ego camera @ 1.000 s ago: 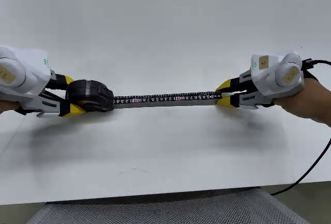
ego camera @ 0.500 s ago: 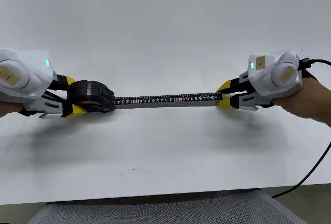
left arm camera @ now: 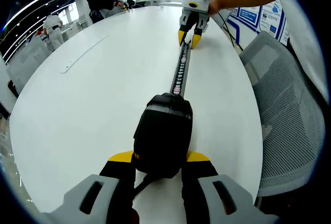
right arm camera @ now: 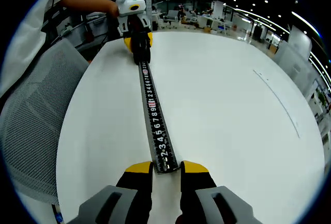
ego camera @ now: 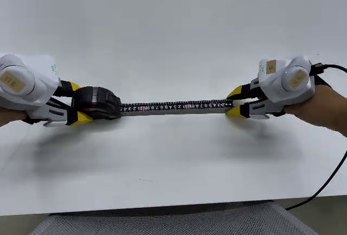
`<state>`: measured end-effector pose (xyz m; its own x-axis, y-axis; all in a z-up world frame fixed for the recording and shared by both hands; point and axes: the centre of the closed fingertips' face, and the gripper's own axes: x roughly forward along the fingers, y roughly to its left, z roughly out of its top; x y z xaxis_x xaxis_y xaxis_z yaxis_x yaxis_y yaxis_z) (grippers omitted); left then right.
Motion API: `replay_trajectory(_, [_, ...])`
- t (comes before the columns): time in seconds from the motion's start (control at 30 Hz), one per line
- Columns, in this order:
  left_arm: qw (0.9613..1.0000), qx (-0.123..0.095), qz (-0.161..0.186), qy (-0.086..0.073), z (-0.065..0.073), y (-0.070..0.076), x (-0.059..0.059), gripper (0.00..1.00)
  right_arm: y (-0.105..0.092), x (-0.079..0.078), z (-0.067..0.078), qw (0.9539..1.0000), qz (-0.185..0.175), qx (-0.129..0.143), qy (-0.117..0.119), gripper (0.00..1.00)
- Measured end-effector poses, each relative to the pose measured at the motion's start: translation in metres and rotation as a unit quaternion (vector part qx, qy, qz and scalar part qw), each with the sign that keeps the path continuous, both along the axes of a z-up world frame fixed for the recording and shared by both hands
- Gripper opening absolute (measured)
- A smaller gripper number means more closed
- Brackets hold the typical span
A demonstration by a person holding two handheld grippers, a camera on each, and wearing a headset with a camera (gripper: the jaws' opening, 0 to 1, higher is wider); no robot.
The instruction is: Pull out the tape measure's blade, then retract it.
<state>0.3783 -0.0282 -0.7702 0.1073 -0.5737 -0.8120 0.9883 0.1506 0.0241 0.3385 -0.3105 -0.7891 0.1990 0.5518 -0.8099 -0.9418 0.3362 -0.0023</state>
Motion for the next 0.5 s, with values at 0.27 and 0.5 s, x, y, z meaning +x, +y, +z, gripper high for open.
replay_trajectory(0.27, [1.0000,0.003,0.001,-0.002,-0.0007,0.0009,0.0003,0.30,0.0001,-0.0008,0.0009,1.0000,-0.006,0.006,0.003,0.18])
replay_trajectory(0.5, [0.9999,0.001,0.013,-0.001,-0.0001,0.0036,0.0013,0.40,0.0031,-0.0029,0.0018,0.9996,-0.020,0.015,0.011,0.24])
